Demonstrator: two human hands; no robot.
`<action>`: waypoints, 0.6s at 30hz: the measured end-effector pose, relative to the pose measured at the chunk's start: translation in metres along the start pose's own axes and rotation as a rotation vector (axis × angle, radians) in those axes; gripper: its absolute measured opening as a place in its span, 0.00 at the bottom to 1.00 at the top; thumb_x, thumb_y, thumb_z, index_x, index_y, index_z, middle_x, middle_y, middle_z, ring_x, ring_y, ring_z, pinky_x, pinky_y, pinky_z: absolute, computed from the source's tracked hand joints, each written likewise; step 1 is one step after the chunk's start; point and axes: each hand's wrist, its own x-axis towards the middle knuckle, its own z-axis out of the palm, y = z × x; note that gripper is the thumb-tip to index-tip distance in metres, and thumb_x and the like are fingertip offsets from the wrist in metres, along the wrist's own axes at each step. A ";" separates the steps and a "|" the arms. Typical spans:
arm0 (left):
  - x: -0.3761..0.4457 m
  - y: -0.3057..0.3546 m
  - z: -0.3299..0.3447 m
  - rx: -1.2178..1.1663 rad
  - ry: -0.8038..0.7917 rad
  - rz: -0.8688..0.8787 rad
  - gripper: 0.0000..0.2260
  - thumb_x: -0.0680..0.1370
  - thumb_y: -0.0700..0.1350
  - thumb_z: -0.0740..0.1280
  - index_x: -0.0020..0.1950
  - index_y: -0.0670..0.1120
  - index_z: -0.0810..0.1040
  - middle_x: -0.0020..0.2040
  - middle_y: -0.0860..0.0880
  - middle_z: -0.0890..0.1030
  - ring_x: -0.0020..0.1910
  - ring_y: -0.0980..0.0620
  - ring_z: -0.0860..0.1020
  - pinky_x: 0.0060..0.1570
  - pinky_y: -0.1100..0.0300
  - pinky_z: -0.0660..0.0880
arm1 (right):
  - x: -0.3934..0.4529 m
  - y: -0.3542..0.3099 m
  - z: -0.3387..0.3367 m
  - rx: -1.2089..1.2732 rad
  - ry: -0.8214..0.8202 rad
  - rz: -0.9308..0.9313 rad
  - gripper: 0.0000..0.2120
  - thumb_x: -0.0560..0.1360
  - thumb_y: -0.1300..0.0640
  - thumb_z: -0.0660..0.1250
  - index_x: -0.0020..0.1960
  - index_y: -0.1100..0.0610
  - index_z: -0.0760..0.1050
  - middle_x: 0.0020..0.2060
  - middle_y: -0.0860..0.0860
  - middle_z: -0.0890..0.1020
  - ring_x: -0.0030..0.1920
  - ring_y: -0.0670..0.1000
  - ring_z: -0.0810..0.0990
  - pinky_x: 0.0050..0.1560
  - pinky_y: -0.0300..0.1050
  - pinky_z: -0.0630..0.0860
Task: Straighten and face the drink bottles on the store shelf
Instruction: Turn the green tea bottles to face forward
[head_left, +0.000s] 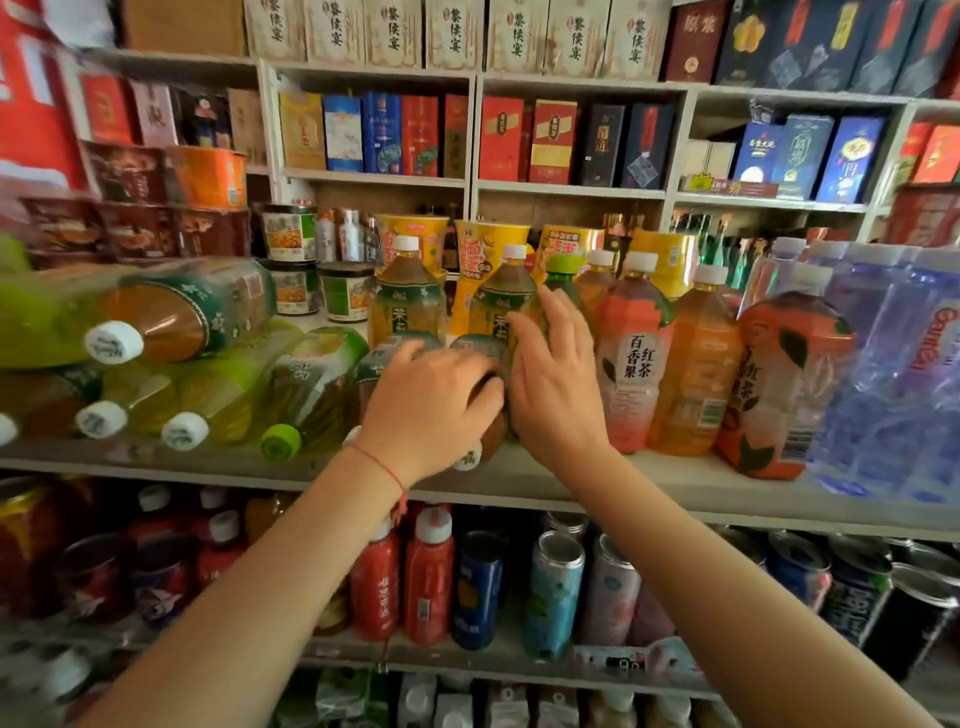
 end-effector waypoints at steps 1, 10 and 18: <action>0.003 -0.009 -0.009 0.006 0.008 -0.046 0.22 0.81 0.56 0.50 0.59 0.49 0.81 0.55 0.51 0.84 0.55 0.49 0.79 0.61 0.52 0.67 | -0.006 -0.002 -0.007 0.104 -0.037 -0.050 0.16 0.79 0.61 0.58 0.65 0.63 0.75 0.69 0.62 0.72 0.71 0.60 0.66 0.72 0.54 0.63; -0.003 -0.052 -0.007 -0.130 -0.110 -0.289 0.19 0.83 0.51 0.62 0.74 0.51 0.72 0.74 0.52 0.72 0.72 0.51 0.69 0.68 0.56 0.65 | -0.036 -0.014 -0.005 0.041 -0.434 -0.257 0.43 0.69 0.32 0.71 0.77 0.50 0.62 0.78 0.58 0.60 0.79 0.60 0.53 0.76 0.54 0.54; -0.005 -0.051 -0.006 -0.089 -0.111 -0.293 0.19 0.82 0.51 0.63 0.73 0.48 0.72 0.70 0.48 0.75 0.69 0.48 0.71 0.68 0.51 0.68 | -0.032 -0.024 0.010 0.007 -0.209 -0.227 0.42 0.69 0.30 0.65 0.70 0.61 0.72 0.66 0.62 0.76 0.69 0.64 0.72 0.66 0.62 0.73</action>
